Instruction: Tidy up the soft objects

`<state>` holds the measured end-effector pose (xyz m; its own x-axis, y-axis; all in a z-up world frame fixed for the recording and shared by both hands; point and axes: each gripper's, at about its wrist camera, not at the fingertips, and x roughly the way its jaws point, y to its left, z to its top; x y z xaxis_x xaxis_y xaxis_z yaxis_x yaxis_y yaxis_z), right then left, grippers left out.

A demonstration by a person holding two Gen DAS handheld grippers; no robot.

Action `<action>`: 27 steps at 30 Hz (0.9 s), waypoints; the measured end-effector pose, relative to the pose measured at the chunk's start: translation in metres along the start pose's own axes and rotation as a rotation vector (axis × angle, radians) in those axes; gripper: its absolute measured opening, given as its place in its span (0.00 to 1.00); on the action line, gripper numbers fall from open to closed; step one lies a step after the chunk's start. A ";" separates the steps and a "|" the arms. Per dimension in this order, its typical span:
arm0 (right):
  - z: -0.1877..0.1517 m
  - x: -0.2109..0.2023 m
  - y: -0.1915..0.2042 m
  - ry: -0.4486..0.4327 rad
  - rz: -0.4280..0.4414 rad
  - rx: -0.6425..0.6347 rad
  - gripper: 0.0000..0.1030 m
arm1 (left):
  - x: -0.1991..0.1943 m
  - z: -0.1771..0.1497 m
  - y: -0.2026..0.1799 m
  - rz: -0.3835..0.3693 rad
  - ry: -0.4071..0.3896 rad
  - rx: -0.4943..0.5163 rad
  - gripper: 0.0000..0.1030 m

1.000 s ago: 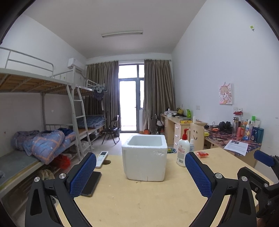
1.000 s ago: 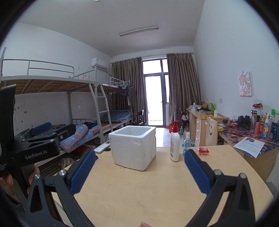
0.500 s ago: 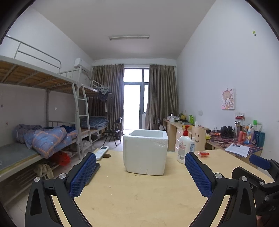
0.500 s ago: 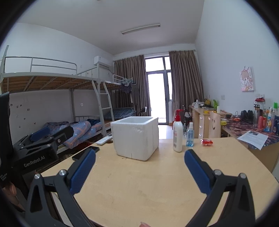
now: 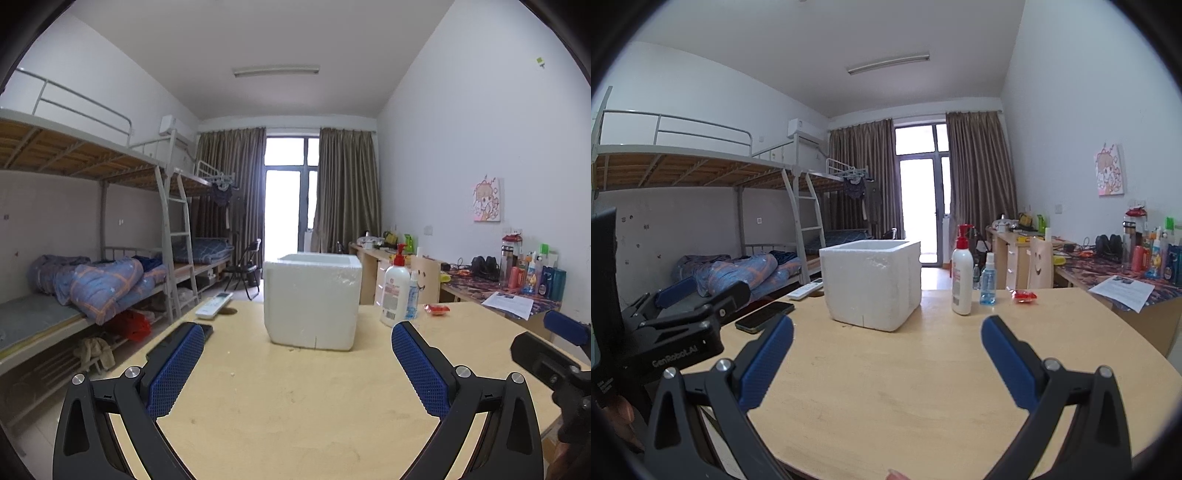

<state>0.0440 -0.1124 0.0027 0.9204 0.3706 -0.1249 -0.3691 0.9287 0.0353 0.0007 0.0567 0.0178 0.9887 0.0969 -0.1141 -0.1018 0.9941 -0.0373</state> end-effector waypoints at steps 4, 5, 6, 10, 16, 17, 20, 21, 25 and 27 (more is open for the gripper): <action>-0.004 0.000 0.000 -0.010 -0.009 0.001 1.00 | 0.006 -0.007 0.001 0.007 0.029 0.000 0.99; -0.005 0.000 0.000 -0.014 -0.012 0.002 1.00 | 0.006 -0.008 0.000 0.006 0.034 0.003 0.99; -0.005 0.000 -0.001 -0.016 -0.014 0.004 1.00 | 0.007 -0.009 0.001 0.004 0.036 0.007 0.99; -0.009 0.004 -0.003 -0.002 -0.005 0.015 1.00 | 0.005 -0.011 0.003 0.012 0.033 0.015 0.99; -0.012 0.006 -0.003 0.010 -0.003 0.019 1.00 | 0.006 -0.013 0.001 0.016 0.042 0.020 0.99; -0.011 0.006 -0.002 0.013 -0.004 0.018 1.00 | 0.006 -0.013 0.001 0.020 0.041 0.024 0.99; -0.011 0.005 -0.001 0.008 -0.006 0.019 1.00 | 0.005 -0.012 0.001 0.021 0.039 0.022 0.99; -0.011 0.006 -0.001 0.011 -0.006 0.018 1.00 | 0.005 -0.012 0.001 0.022 0.039 0.029 0.99; -0.012 0.007 0.001 0.018 -0.010 0.013 1.00 | 0.004 -0.013 -0.001 0.017 0.044 0.039 0.99; -0.012 0.005 0.002 0.013 -0.010 0.011 1.00 | 0.003 -0.012 -0.001 0.016 0.042 0.042 0.99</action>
<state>0.0468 -0.1091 -0.0102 0.9223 0.3608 -0.1385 -0.3581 0.9326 0.0445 0.0029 0.0552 0.0053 0.9814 0.1116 -0.1564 -0.1119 0.9937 0.0067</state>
